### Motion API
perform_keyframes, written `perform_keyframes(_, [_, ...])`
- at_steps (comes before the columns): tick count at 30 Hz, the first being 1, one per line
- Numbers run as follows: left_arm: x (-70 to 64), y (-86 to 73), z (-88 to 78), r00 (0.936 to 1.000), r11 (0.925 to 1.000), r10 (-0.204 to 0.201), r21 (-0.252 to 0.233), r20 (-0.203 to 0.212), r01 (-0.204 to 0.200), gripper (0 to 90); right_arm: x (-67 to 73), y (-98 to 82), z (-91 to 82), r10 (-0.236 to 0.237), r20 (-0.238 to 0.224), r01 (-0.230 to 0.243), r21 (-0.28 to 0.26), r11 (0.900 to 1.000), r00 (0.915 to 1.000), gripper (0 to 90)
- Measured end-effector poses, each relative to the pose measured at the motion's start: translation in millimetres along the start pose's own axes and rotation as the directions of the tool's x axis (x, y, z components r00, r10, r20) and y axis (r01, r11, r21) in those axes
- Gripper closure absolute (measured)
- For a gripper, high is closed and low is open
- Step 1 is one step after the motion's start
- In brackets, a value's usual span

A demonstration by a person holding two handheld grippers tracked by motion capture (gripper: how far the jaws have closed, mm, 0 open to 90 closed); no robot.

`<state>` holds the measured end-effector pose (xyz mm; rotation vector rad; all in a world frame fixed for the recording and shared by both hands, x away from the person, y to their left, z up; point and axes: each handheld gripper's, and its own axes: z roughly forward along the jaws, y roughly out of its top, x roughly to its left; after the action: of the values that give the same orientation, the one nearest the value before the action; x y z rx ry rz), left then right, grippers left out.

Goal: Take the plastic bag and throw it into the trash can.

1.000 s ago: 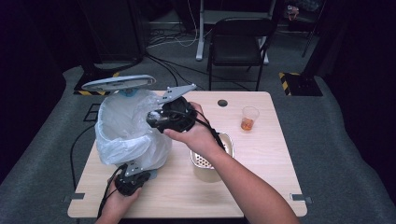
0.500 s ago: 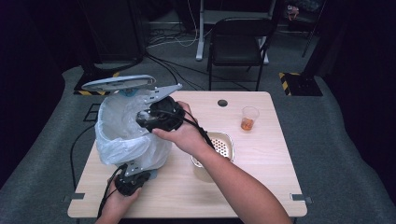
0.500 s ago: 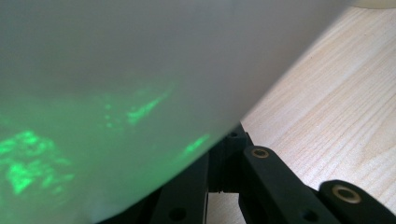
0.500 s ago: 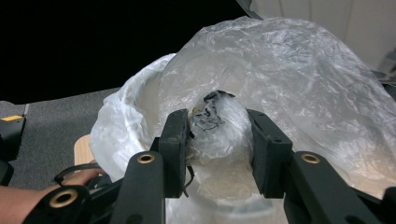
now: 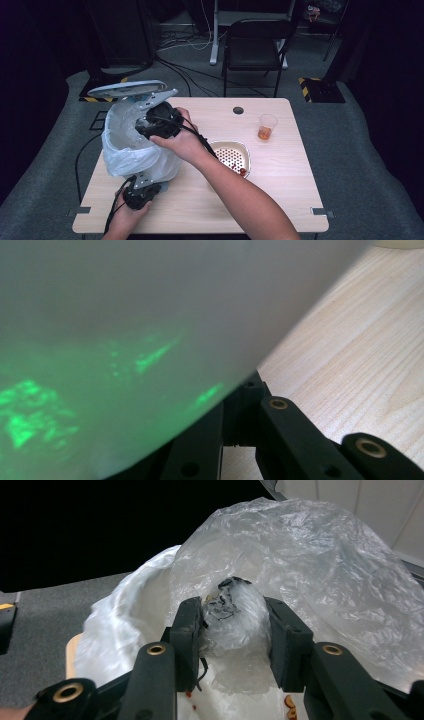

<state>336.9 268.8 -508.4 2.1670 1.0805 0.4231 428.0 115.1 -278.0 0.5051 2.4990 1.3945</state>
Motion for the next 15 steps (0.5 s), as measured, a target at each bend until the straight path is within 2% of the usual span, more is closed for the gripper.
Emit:
perform_keyframes(2, [0.0,0.0,-0.1,1.0000,1.0000,0.000,0.001,-0.002,0.000,90.0,-0.5,0.8,7.5,0.003,0.009,-0.003,0.006,1.000,1.0000,59.7])
perform_keyframes(3, [0.8,0.2,-0.7,0.9999,0.9998,0.016,0.011,-0.002,-0.016,90.0,-0.4,1.1,11.5,0.006,0.011,-0.006,0.010,1.000,0.9999,58.3])
perform_keyframes(4, [-0.1,0.0,0.0,1.0000,1.0000,0.001,0.001,-0.005,-0.001,90.0,0.1,1.6,15.1,0.008,0.009,-0.008,0.017,1.000,0.9999,55.7])
perform_keyframes(6, [0.1,-0.1,-0.1,1.0000,1.0000,-0.001,0.000,-0.001,0.001,90.0,1.9,2.4,19.9,0.005,0.015,-0.005,0.026,1.000,0.9999,49.6])
perform_keyframes(10, [0.3,-0.1,-0.1,1.0000,1.0000,-0.002,0.000,0.001,0.002,90.0,3.6,3.0,19.9,0.011,0.014,-0.011,0.012,1.000,0.9998,36.4])
perform_keyframes(15, [0.1,0.0,0.0,1.0000,1.0000,-0.003,0.000,0.000,0.003,90.0,1.7,1.8,10.2,0.017,0.021,-0.017,-0.018,1.000,0.9996,33.2])
